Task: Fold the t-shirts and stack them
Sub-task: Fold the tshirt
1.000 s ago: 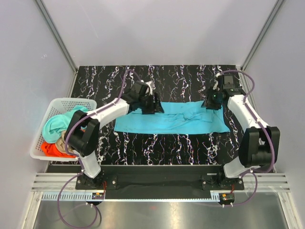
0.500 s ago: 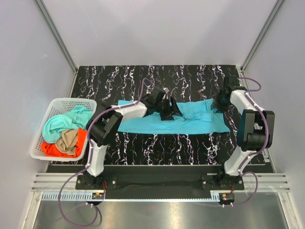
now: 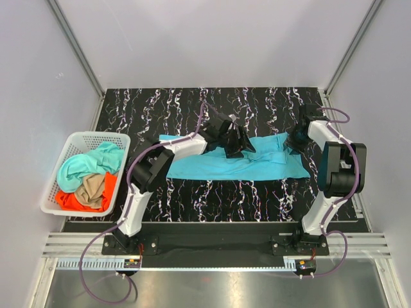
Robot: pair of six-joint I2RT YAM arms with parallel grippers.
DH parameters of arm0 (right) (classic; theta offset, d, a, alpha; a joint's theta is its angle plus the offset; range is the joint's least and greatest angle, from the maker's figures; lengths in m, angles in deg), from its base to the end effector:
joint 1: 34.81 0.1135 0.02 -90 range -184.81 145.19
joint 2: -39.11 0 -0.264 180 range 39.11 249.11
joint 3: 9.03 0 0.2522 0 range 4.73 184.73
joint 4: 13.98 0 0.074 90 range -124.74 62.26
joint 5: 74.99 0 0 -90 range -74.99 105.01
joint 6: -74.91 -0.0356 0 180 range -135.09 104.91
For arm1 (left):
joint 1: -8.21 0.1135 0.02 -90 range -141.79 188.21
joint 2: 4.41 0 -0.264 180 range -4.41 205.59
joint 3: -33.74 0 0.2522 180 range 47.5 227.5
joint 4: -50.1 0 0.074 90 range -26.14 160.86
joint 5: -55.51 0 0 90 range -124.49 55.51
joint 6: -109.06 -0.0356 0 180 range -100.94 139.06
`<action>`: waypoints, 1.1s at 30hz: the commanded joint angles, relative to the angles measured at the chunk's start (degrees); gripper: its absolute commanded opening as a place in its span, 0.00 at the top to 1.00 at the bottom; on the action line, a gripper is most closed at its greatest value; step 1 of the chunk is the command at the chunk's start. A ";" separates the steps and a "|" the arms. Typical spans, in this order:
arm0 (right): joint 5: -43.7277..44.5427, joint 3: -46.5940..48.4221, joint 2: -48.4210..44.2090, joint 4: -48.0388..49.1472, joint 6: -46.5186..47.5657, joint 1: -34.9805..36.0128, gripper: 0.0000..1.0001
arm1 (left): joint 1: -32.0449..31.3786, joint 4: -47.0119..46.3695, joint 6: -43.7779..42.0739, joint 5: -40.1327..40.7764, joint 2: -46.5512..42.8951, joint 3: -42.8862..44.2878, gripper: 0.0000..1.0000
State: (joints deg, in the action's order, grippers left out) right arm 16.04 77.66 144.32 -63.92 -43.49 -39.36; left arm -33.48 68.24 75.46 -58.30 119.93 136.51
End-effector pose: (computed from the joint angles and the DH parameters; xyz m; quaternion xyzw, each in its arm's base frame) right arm 0.3674 -0.0299 0.1862 0.2802 0.9415 0.0300 0.1847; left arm 0.3529 -0.3336 0.1707 -0.0265 0.8897 -0.4364 0.1315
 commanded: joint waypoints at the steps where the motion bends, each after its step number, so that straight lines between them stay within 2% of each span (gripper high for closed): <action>1: 0.63 0.90 0.44 0.94 -0.95 -0.19 0.60 | -0.67 -0.25 0.81 -0.97 1.26 2.83 0.30; 19: -0.77 -1.29 1.13 2.35 -2.27 -0.28 0.62 | -1.46 -0.78 2.31 -1.50 2.32 2.48 0.37; 22: -0.77 -1.38 1.75 3.05 -2.27 -0.28 0.66 | -1.64 -1.39 2.57 -2.03 2.76 2.66 0.39; 24: -0.77 -1.38 1.84 3.31 -2.10 -0.28 0.73 | -1.73 -1.66 2.66 -2.38 3.02 2.75 0.41; 26: -0.86 -1.56 1.58 3.23 -1.92 -0.28 0.78 | -1.81 -1.92 2.83 -2.38 3.28 3.01 0.44; 27: -0.78 -1.56 1.40 3.23 -1.92 -0.28 0.88 | -1.90 -1.92 2.92 -2.64 3.46 3.27 0.46; 28: -0.77 -1.65 0.79 3.14 -1.66 -0.28 0.92 | -1.90 -2.36 3.01 -2.82 3.55 3.36 0.48; 30: -0.77 -1.91 -0.17 2.61 -0.96 -0.28 1.00 | -1.90 -2.53 3.19 -3.52 3.90 3.71 0.61; 33: -0.77 -3.40 -3.42 2.52 0.10 -0.28 1.00 | -1.90 -2.36 2.93 -3.78 3.72 4.15 0.76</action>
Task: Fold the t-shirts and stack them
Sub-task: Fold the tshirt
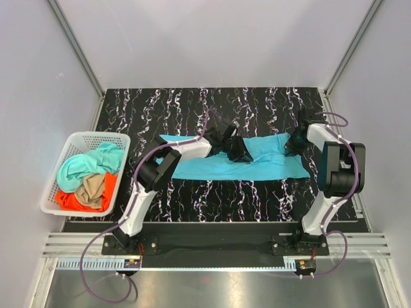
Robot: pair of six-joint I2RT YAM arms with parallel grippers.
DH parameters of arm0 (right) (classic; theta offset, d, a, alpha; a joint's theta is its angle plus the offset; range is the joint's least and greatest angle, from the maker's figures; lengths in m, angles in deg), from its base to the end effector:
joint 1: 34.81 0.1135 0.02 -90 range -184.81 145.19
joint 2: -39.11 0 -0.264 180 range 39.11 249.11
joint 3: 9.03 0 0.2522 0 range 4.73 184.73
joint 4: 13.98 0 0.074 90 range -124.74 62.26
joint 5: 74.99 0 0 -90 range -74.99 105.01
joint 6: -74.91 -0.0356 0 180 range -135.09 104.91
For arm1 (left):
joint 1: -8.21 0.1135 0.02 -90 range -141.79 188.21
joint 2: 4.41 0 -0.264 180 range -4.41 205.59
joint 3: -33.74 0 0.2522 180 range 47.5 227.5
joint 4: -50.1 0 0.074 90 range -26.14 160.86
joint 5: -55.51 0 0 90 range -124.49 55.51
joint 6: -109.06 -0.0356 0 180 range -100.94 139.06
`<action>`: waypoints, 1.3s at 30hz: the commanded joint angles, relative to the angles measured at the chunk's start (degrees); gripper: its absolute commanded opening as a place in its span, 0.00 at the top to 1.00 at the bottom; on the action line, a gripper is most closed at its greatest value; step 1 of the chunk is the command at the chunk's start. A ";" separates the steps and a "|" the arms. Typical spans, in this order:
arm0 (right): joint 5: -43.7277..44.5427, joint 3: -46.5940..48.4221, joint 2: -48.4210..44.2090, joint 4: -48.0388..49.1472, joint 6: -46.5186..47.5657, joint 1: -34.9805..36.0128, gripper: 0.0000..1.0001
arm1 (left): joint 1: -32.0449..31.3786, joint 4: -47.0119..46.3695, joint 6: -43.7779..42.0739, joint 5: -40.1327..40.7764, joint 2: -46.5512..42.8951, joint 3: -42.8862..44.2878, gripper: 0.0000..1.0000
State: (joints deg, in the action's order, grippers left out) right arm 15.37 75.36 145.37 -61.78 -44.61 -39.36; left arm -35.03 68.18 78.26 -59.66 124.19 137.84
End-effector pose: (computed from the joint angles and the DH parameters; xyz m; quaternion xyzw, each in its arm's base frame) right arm 0.3649 -0.0293 0.1702 0.2889 0.9410 0.0351 0.1730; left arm 0.3483 -0.3484 0.1434 -0.0373 0.8971 -0.4309 0.0903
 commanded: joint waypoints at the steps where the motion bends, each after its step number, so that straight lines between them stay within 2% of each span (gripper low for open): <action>1: -1.58 -2.41 -6.48 0.55 1.65 -0.19 1.00 | -0.35 -1.77 -0.05 -2.34 -0.71 2.99 0.81; 2: -2.46 -3.12 -7.55 0.64 2.53 -0.28 1.00 | -0.35 -1.51 -0.57 -2.34 -1.06 3.08 0.89; 6: -3.87 -7.08 -12.47 0.91 3.67 -0.19 1.00 | -0.35 0.87 -2.33 -0.76 -1.86 3.87 1.00; 13: -3.09 -13.32 -18.89 0.56 3.94 -0.19 1.00 | -0.35 6.57 -5.05 2.66 -3.97 3.78 1.00; 21: -0.63 -14.99 -19.77 1.43 4.03 -0.28 1.00 | -0.35 10.01 -7.17 3.11 -3.70 4.40 1.00; 23: 0.68 -15.00 -19.42 2.22 4.03 -0.28 0.96 | -0.35 10.19 -7.69 2.84 -3.44 4.40 1.00; 24: 1.04 -14.73 -19.16 2.57 3.94 -0.28 0.90 | -0.35 10.36 -7.96 2.32 -3.44 4.66 1.00; 26: 2.01 -12.63 -18.02 1.62 4.47 -0.19 0.75 | -0.44 11.76 -9.01 1.97 -3.26 5.28 0.95; 27: 2.10 -11.49 -17.75 0.13 4.82 -0.28 0.73 | -0.52 12.38 -9.54 2.23 -3.26 5.63 0.85; 29: 2.89 -8.15 -17.66 -0.93 5.35 -0.19 0.69 | -0.70 15.18 -11.12 3.02 -4.05 5.98 0.77; 30: 3.41 -5.88 -17.49 -1.29 5.26 -0.19 0.68 | -0.96 16.33 -11.56 4.15 -4.32 6.33 0.65; 34: 2.89 0.72 -12.58 -1.55 6.31 -0.19 0.65 | -0.97 20.63 -15.07 6.62 -7.82 6.77 0.52; 39: 4.21 7.58 -5.29 -2.60 8.16 -0.19 0.61 | 1.31 24.33 -18.59 12.06 -10.03 8.97 0.47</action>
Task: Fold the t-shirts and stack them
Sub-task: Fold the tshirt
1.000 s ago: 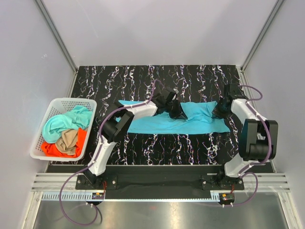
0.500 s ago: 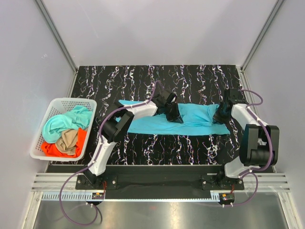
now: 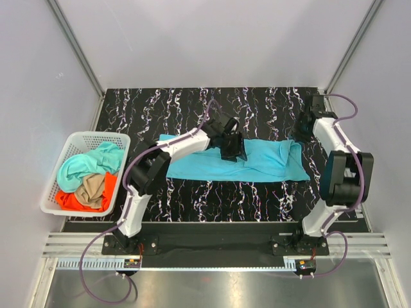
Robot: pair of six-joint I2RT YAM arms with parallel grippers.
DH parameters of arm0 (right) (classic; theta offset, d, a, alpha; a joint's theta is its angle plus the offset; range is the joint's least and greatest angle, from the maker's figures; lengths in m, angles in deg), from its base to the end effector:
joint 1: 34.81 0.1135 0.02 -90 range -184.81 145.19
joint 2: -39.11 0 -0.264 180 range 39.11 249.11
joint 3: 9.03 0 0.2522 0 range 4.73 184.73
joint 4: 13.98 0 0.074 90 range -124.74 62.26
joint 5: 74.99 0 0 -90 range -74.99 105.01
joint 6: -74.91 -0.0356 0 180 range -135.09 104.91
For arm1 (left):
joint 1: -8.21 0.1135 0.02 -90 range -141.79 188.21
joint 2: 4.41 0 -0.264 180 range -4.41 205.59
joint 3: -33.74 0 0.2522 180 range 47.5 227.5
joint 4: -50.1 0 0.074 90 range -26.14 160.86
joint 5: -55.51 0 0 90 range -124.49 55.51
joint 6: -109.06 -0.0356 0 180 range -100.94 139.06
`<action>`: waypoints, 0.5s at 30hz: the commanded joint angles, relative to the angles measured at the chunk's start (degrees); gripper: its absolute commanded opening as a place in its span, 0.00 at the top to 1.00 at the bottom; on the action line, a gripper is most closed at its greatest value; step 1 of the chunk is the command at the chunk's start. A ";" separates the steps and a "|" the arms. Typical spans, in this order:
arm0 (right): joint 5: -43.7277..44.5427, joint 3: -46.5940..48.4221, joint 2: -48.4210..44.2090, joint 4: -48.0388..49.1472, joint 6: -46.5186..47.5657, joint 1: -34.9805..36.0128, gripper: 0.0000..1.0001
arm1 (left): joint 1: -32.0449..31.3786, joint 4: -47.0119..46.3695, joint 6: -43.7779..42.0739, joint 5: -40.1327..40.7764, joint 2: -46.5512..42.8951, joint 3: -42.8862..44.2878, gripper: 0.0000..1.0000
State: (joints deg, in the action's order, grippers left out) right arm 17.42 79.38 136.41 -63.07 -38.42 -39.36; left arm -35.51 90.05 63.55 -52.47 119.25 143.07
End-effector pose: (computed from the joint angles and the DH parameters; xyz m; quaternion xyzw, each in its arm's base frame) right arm 0.3596 -0.0301 0.2435 0.2371 0.9313 0.0250 0.2753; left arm 0.3347 -0.3353 0.1832 0.0416 0.9404 -0.3176 0.1140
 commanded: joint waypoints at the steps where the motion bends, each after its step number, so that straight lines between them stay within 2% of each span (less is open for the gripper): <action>1: 2.68 4.53 4.73 -1.84 2.06 -0.19 0.60 | 2.41 3.50 -4.67 5.23 -5.00 4.18 0.46; 10: 8.82 11.12 11.68 -3.16 2.32 4.20 0.59 | 12.69 6.24 -8.89 9.80 -2.37 4.45 0.45; 15: 12.17 15.42 16.33 -4.92 3.12 7.98 0.60 | 17.62 6.76 -10.12 9.45 0.70 5.77 0.44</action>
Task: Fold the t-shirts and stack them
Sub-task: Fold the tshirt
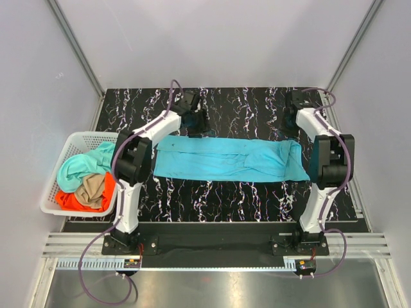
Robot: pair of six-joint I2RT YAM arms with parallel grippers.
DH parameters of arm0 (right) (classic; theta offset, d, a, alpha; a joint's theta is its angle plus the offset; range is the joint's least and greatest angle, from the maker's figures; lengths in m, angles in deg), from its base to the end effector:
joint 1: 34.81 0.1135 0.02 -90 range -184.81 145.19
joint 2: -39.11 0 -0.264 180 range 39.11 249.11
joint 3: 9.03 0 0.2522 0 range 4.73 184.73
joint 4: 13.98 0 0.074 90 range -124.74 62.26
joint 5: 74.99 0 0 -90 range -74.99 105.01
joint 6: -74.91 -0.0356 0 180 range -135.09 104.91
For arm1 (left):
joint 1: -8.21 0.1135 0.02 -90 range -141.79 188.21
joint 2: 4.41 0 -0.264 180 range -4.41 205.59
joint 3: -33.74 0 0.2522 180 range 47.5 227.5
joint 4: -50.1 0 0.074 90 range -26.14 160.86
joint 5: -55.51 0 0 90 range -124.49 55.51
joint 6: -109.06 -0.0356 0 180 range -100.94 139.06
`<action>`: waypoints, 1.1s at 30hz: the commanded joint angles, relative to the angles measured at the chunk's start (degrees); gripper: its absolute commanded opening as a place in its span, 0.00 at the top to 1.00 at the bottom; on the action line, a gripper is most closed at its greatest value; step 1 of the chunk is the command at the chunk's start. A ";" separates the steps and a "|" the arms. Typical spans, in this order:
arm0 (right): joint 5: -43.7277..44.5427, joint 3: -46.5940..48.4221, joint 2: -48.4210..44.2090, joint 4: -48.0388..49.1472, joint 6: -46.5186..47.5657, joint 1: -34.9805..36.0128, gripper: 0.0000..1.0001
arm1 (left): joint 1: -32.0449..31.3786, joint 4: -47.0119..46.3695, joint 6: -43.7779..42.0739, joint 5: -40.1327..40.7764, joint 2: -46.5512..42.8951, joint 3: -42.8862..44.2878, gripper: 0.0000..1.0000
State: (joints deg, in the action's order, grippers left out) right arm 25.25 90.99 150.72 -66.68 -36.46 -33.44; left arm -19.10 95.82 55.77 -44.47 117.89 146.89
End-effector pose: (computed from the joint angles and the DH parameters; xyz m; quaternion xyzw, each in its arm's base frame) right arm 0.4116 0.0035 0.2100 0.1882 0.9528 -0.0416 0.2344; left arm 0.4173 -0.2224 0.2073 -0.0517 0.9487 -0.2297 0.2110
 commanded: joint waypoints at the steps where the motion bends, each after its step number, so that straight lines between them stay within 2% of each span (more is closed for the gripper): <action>1: 6.00 4.35 2.55 -1.75 1.32 2.41 0.60 | 1.64 0.99 -2.69 1.45 2.41 2.12 0.44; 4: 9.09 6.20 4.49 -3.60 1.85 3.55 0.61 | 2.79 1.43 -3.57 2.85 3.73 2.65 0.43; 18: 12.35 8.84 10.02 -5.54 3.26 3.91 0.61 | 5.78 0.11 -3.84 4.62 6.55 -0.08 0.43; 19: 13.74 8.84 10.20 -5.53 3.26 3.99 0.64 | 5.78 0.03 -3.92 4.70 6.55 -0.17 0.43; 20: 14.62 8.75 10.29 -5.53 3.17 3.82 0.71 | 5.86 0.11 -3.93 4.79 6.46 -0.25 0.43; 23: 18.93 8.58 10.03 -5.27 2.65 3.82 1.00 | 5.86 0.03 -3.93 5.32 6.46 -0.78 0.43; 25: 20.69 7.79 8.80 -4.49 2.21 3.38 1.00 | 5.95 0.03 -3.84 5.85 6.72 -1.30 0.43; 29: 18.68 4.10 5.38 0.77 0.71 0.40 1.00 | 6.22 0.46 -3.75 6.90 7.16 -1.92 0.42; 33: 10.96 -5.98 -1.99 10.27 0.80 -3.47 1.00 | 6.39 1.08 -3.84 7.87 7.86 -1.84 0.42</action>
State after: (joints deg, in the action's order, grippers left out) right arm 38.93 89.79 156.45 -64.16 -34.51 -33.40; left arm -13.81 95.39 53.17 -41.41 123.58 147.07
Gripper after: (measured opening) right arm 0.011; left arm 0.580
